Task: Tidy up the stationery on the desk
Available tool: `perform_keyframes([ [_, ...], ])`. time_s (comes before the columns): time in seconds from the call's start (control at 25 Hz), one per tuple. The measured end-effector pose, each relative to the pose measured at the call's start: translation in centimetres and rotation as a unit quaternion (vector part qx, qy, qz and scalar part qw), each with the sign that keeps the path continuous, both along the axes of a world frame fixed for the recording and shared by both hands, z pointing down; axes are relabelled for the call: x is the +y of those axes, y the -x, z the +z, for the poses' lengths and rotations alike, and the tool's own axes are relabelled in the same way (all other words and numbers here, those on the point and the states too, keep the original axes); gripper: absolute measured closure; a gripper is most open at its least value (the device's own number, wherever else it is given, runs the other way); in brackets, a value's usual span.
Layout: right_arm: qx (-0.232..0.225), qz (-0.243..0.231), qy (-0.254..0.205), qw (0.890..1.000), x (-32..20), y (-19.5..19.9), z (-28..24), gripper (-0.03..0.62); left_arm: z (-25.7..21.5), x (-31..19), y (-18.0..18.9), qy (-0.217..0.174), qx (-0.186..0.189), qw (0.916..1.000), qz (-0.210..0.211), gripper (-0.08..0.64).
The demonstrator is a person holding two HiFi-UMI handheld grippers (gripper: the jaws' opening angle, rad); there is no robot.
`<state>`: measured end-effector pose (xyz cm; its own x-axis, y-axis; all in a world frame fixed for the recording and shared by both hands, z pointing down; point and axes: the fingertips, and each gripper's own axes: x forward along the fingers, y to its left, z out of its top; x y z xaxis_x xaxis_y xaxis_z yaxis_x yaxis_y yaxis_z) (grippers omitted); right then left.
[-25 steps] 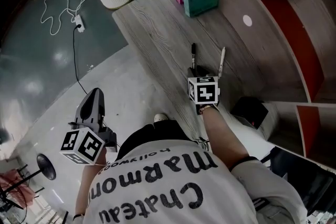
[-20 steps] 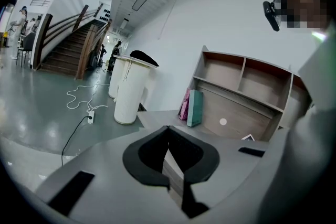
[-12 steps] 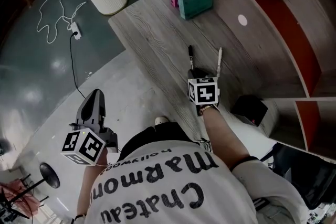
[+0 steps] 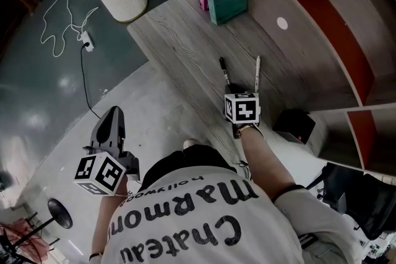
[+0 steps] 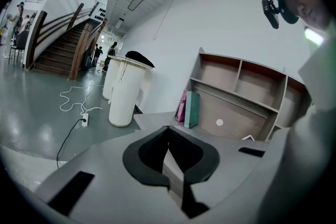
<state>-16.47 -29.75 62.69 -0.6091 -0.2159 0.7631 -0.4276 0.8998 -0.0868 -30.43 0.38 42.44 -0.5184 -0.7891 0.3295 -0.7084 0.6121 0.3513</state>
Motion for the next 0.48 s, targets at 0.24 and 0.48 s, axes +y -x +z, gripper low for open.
perform_keyframes([
  [0.24, -0.004, 0.021, 0.007, 1.0, 1.5, -1.7, -0.6, 0.543, -0.2, 0.8, -0.1, -0.011, 0.003, 0.9998, 0.015, 0.545],
  [0.48, 0.0, 0.048, 0.001, 0.999, 3.3, -4.4, -1.4, 0.543, -0.9, 1.4, -0.7, -0.027, -0.001, 0.9986, 0.045, 0.545],
])
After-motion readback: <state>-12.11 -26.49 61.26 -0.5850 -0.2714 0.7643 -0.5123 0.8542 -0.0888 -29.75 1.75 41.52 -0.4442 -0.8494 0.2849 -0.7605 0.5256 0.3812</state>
